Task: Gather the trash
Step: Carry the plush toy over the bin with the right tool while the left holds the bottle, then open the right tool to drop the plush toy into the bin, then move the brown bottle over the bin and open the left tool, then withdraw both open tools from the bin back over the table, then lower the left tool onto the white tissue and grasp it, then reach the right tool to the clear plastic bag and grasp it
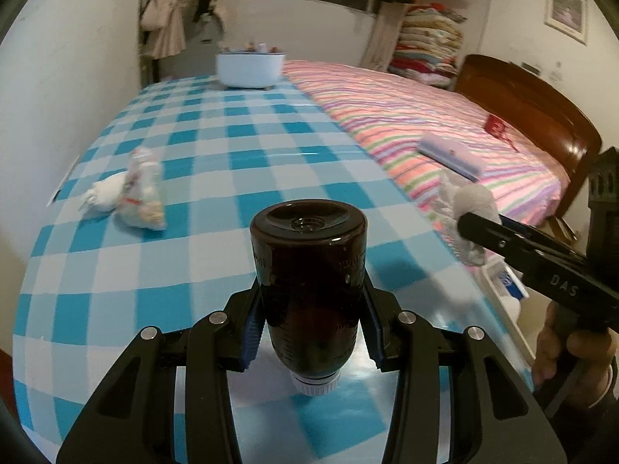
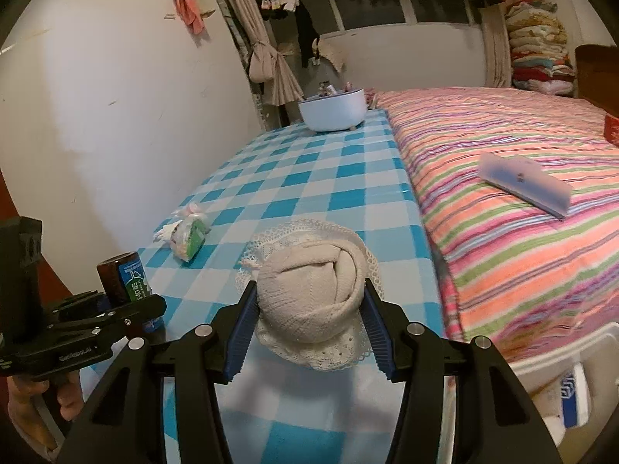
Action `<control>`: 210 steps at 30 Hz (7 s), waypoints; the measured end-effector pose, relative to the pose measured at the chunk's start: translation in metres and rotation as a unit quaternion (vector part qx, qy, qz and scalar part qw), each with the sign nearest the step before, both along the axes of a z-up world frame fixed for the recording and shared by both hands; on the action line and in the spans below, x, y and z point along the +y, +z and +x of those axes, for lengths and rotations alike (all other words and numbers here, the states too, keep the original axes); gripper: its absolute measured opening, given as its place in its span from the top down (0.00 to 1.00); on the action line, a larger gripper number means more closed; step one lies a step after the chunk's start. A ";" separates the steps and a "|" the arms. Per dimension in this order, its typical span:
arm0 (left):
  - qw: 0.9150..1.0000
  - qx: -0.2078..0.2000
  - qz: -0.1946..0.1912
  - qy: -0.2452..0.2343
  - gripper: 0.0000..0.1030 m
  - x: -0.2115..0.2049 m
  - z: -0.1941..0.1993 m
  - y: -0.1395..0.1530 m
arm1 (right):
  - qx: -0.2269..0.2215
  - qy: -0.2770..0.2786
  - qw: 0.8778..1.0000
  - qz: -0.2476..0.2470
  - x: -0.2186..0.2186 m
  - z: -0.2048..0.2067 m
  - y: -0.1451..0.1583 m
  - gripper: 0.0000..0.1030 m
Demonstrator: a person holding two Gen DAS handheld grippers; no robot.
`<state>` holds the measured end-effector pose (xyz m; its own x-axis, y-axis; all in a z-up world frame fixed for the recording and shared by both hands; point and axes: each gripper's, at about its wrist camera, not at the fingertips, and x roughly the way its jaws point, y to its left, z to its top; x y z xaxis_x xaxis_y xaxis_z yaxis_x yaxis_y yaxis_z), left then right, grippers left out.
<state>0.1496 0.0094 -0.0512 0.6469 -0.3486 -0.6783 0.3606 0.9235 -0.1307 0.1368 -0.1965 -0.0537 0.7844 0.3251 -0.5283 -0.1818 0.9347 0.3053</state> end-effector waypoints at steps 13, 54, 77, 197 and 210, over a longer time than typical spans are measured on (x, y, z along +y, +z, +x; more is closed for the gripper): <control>0.999 -0.002 0.000 -0.054 0.59 -0.060 -0.029 -0.001 | -0.006 -0.070 0.997 0.013 -0.053 -0.041 -0.005 0.51; 0.984 -0.006 0.046 -0.175 0.59 -0.197 -0.083 0.004 | -0.053 -0.248 0.966 0.054 -0.177 -0.138 -0.024 0.30; 0.977 -0.003 0.034 -0.209 0.59 -0.234 -0.076 0.004 | -0.086 -0.299 0.943 0.119 -0.208 -0.160 -0.015 0.30; 0.964 0.065 -0.080 0.246 0.82 0.197 0.152 -0.034 | 0.006 -0.045 0.998 0.043 0.000 -0.025 -0.021 0.30; 0.960 0.007 -0.100 0.263 0.82 0.192 0.077 -0.004 | 0.038 0.086 0.995 0.031 0.074 0.049 0.002 0.30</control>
<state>0.2270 0.2010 -0.0555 0.7600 -0.0997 -0.6423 -0.1524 0.9333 -0.3251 0.1855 -0.1221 -0.0520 0.6732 0.4857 -0.5576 -0.3123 0.8702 0.3810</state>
